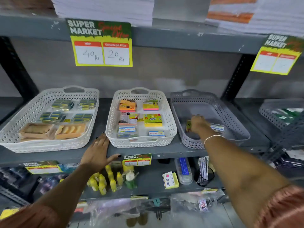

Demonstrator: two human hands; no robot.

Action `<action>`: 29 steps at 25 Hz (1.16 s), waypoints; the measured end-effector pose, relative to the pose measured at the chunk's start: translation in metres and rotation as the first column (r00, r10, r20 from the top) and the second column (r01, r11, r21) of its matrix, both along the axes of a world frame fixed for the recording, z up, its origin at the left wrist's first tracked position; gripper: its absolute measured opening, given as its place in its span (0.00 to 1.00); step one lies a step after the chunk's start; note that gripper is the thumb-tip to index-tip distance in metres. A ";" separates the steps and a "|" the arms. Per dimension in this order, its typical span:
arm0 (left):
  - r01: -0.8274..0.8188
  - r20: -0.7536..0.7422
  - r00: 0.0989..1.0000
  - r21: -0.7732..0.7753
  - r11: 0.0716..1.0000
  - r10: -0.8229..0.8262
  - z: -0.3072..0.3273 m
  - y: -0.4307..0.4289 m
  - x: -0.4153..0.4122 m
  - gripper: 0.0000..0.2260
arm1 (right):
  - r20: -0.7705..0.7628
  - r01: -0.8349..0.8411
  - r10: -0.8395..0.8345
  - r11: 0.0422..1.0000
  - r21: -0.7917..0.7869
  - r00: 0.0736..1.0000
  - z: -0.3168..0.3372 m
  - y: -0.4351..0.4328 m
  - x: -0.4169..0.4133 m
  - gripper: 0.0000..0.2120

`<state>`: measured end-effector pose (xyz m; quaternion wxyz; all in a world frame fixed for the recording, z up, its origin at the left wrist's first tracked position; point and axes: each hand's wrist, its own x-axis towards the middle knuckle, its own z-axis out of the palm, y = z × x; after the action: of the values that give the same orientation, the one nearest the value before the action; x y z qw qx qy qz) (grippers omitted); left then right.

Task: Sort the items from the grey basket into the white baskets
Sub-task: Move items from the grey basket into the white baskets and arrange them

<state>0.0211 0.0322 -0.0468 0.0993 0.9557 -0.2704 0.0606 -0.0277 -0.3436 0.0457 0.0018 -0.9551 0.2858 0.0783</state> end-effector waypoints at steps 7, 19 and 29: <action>-0.020 0.013 1.000 0.064 0.998 0.019 0.004 -0.003 -0.004 0.48 | -0.268 -0.078 0.064 0.996 -0.041 0.961 -0.010 -0.022 0.018 0.28; -0.041 -0.010 0.999 0.067 0.997 0.042 0.001 -0.003 -0.004 0.46 | -0.246 -0.071 0.069 0.997 0.001 0.967 -0.007 -0.021 0.029 0.31; -0.050 -0.005 0.999 0.054 0.997 0.050 0.002 -0.003 -0.006 0.51 | 0.159 -0.295 0.295 0.955 -0.028 0.942 0.067 0.077 0.088 0.33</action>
<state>0.0153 0.0294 -0.0445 0.0728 0.9646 -0.2477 0.0529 0.0599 -0.2664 0.1122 0.0113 -0.9903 0.1388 -0.0002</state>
